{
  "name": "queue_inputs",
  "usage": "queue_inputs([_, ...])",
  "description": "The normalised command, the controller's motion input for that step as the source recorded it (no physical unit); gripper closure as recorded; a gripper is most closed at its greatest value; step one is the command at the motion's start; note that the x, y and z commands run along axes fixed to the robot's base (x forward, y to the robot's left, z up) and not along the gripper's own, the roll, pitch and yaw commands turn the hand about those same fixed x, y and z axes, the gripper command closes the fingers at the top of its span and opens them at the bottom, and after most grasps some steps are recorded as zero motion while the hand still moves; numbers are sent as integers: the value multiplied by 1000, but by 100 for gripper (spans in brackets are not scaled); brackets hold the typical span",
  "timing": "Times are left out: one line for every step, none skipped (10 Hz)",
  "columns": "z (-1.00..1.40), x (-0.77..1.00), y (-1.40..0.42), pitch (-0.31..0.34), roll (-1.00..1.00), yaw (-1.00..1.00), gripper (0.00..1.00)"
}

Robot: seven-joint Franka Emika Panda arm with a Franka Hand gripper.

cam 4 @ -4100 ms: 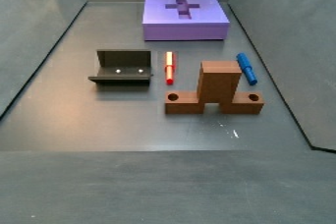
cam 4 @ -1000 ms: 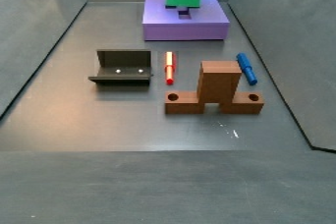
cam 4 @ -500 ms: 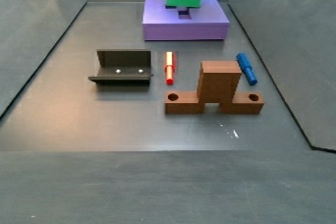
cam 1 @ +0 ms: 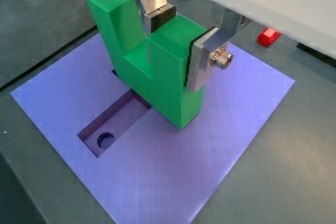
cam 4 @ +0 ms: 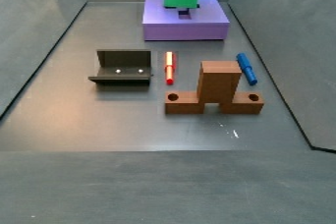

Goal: Pick up the green object. Move up. Place the green object on the fixture. Regrasp the green object. Move to above the board. Insert the green object.
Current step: Insert the green object.

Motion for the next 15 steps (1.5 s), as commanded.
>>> queue_inputs([-54, -200, 0, 0, 117, 0, 100])
queue_inputs([0, -249, 0, 0, 124, 0, 100])
queue_inputs([0, -200, 0, 23, 150, 0, 100])
queue_inputs([0, -126, 0, 43, 156, 0, 100])
queue_inputs([0, 0, -20, 59, 174, 49, 100])
queue_inputs([-60, 31, -66, 66, 196, 106, 100])
queue_inputs([-120, 46, -54, 61, 184, 103, 100])
queue_inputs([-163, 0, -49, 63, 227, 111, 100])
queue_inputs([-169, 0, -89, 136, 231, 80, 100])
queue_inputs([-231, 0, -86, 143, 221, 43, 100])
queue_inputs([-257, 0, -66, 136, 197, 34, 100])
queue_inputs([-240, 0, -40, 90, 153, 83, 100])
queue_inputs([-254, 23, 0, 83, 131, 106, 100])
queue_inputs([-351, 80, 0, 101, 104, 63, 100])
queue_inputs([-574, 0, 0, 60, 97, 100, 100])
